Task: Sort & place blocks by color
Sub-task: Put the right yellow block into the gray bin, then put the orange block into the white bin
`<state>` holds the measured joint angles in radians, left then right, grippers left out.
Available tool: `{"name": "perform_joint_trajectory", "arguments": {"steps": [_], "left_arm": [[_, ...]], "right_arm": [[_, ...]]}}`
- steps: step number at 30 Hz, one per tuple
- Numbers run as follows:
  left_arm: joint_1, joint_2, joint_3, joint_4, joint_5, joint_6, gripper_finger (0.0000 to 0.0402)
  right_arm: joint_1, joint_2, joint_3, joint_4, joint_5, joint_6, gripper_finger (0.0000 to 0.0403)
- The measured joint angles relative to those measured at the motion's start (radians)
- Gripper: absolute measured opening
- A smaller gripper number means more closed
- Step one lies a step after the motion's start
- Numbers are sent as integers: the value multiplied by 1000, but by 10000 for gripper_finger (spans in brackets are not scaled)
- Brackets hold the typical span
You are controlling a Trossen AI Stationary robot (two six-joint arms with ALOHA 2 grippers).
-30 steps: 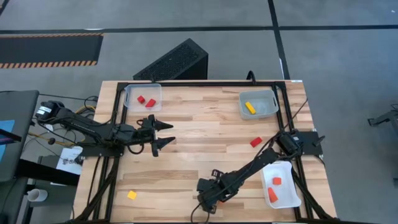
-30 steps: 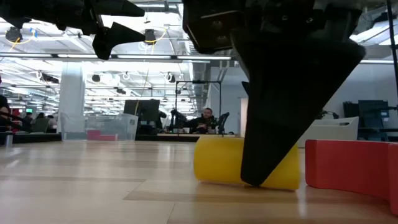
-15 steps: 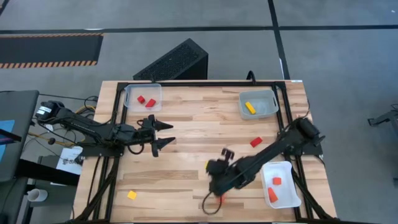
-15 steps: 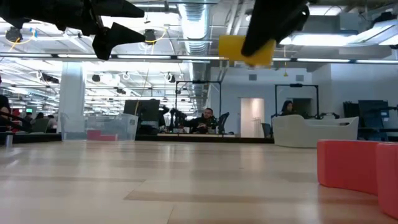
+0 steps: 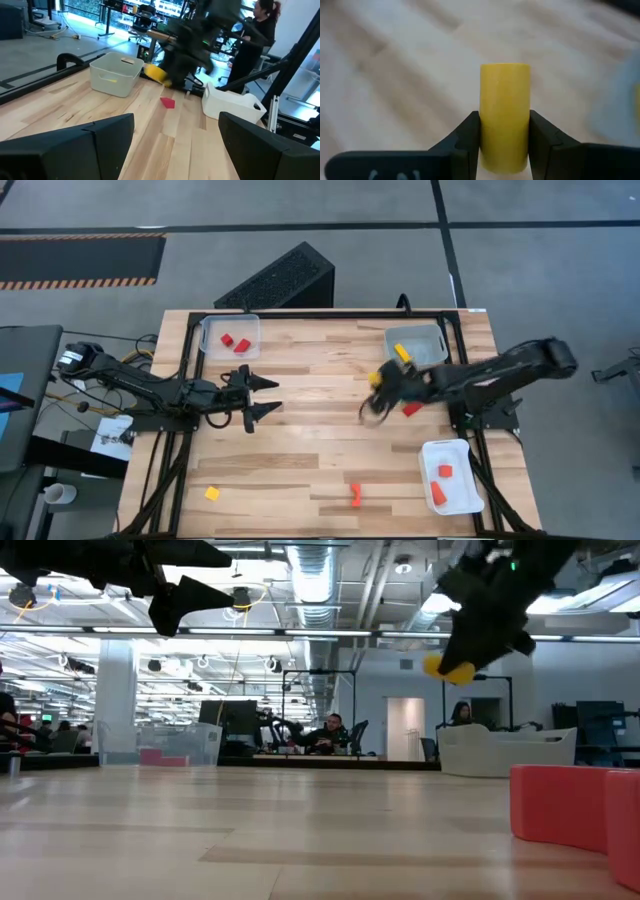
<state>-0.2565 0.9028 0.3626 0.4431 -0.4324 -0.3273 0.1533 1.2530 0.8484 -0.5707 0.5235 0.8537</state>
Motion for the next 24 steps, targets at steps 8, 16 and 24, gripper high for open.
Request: {"name": "perform_joint_trajectory", "arguments": {"steps": [8, 16, 24], "left_arm": [[0, 0, 0, 1, 0, 1, 279], [0, 0, 0, 2, 0, 4, 279], [0, 0, 0, -3, 0, 4, 279]], "right_arm": [[-401, -263, -199, -19, -48, -13, 122], [-621, -203, -256, -29, -187, -77, 148], [-648, -87, -258, -18, -188, -104, 216]]}}
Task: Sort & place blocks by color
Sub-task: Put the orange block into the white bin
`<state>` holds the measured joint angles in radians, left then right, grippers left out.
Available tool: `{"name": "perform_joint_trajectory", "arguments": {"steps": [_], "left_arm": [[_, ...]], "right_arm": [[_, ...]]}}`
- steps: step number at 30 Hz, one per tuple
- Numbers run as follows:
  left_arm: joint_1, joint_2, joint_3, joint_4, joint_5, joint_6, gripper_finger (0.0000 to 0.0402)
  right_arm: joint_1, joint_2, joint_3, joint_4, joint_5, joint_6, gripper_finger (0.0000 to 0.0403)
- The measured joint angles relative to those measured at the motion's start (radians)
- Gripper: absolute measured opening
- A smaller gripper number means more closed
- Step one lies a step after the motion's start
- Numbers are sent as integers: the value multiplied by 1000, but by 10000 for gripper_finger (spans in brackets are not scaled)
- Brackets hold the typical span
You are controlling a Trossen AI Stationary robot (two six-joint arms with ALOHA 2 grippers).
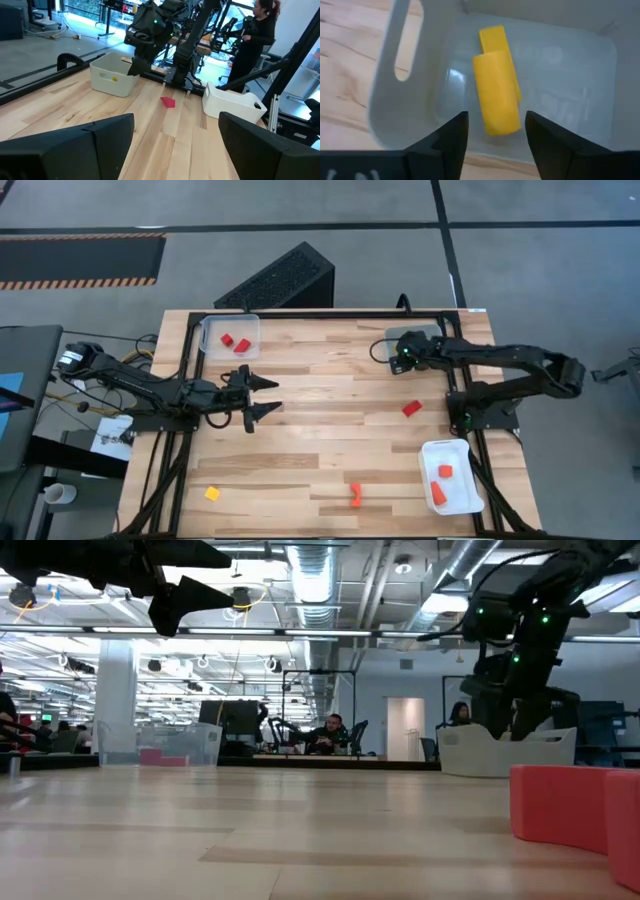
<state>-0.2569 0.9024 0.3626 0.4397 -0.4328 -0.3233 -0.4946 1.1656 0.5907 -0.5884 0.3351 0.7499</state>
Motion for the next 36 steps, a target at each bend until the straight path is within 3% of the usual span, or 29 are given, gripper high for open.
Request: {"name": "perform_joint_trajectory", "arguments": {"steps": [8, 17, 22, 29, 36], "left_arm": [[0, 0, 0, -5, 0, 0, 279], [0, 0, 0, -26, 0, -4, 279], [0, 0, 0, -49, 0, -19, 279], [0, 0, 0, -215, 8, -115, 279], [-6, 0, 49, -394, 197, -212, 279]], "right_arm": [[4, 23, 0, 10, 4, -61, 238], [121, -133, 0, 15, 72, -97, 226], [297, -220, 0, 35, 134, -97, 215], [582, -266, 0, 137, 262, -123, 202], [798, -254, 0, 300, 363, -178, 191]]}}
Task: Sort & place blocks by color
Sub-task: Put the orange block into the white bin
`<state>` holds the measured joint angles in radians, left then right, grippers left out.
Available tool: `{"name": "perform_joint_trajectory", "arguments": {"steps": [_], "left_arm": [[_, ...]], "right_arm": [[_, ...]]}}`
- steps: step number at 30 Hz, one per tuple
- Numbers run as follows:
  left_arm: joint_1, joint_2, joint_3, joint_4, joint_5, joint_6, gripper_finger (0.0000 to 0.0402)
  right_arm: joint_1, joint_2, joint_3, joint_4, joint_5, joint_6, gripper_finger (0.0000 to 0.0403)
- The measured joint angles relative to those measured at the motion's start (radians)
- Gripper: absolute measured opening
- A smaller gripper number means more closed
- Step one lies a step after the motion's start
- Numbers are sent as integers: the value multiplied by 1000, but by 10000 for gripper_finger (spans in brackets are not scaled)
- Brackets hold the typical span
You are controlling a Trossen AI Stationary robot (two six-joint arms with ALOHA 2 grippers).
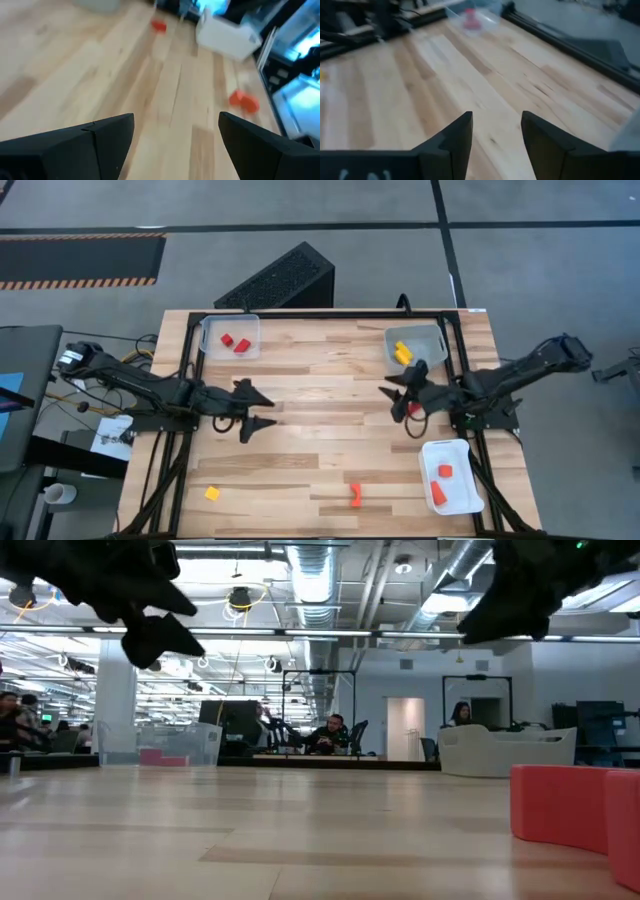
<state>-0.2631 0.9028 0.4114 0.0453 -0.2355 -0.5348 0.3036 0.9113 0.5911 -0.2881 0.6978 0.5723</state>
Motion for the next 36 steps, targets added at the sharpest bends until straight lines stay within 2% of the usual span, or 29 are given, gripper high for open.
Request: {"name": "perform_joint_trajectory", "arguments": {"steps": [6, 12, 15, 19, 21, 27, 32, 36], "left_arm": [[-31, 1, 118, -256, -26, -46, 279], [-76, 1, 145, -233, -100, -14, 279], [-95, 1, 142, -174, -177, 15, 279], [-108, 1, 141, -133, -320, 18, 279], [-108, 2, 140, -120, -340, 19, 279], [-108, 92, 140, 22, -320, 77, 279], [-108, 217, 139, 246, -281, 219, 279], [-108, 312, 140, 528, -87, 368, 279]], "right_arm": [[110, 38, 0, 82, 87, -17, 185], [156, 93, 0, 66, 81, -16, 183], [158, 120, 0, 51, -6, -28, 184], [153, 147, 0, 63, -178, -28, 184], [157, 158, 0, 77, -232, -18, 183], [184, 228, 19, 116, -256, 52, 177], [204, 361, 171, -8, -299, 56, 165], [216, 489, 320, -126, -354, 56, 157]]}}
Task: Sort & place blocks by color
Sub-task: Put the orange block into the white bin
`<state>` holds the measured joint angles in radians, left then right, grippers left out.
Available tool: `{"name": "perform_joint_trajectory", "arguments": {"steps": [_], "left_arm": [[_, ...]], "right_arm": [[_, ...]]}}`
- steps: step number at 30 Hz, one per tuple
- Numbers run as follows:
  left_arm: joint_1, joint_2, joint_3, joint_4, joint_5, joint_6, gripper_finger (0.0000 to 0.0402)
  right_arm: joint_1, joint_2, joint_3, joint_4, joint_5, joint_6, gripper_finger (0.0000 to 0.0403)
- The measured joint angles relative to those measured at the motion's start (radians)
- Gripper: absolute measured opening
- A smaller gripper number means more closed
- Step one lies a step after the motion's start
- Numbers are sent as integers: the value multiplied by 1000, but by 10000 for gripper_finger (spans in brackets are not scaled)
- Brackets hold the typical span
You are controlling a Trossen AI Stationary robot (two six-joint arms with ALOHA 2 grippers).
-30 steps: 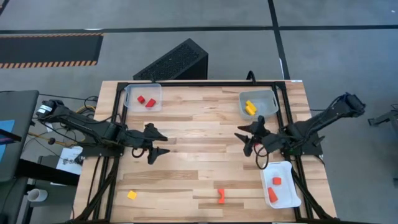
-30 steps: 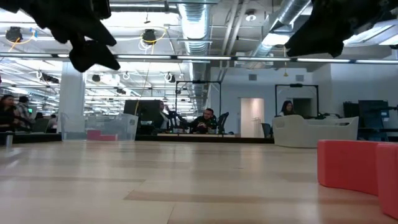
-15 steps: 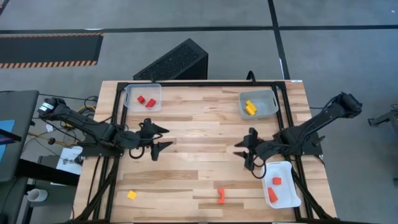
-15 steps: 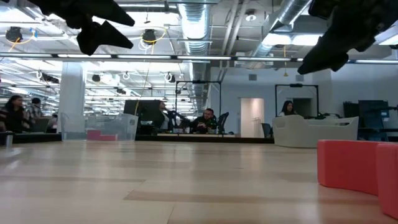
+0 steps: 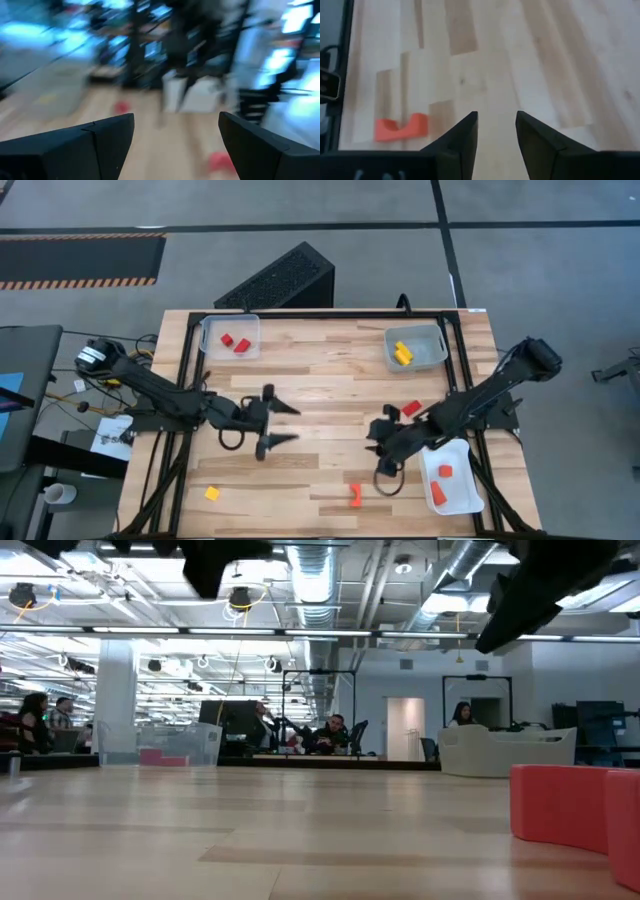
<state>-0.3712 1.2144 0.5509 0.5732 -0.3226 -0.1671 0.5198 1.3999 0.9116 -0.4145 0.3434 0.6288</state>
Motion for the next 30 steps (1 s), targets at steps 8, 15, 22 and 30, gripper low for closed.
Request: {"name": "perform_joint_trajectory", "arguments": {"steps": [8, 15, 22, 30], "left_arm": [[3, 29, 0, 99, 45, 80, 279], [3, 29, 0, 37, 30, 53, 279], [3, 29, 0, 54, 29, 68, 279], [3, 28, 0, 61, 29, 68, 279]], "right_arm": [[34, 245, 233, -43, -157, 75, 148], [80, 422, 410, -143, -204, 87, 148], [72, 547, 478, -186, -263, 134, 155], [61, 615, 509, -259, -266, 135, 169]]}}
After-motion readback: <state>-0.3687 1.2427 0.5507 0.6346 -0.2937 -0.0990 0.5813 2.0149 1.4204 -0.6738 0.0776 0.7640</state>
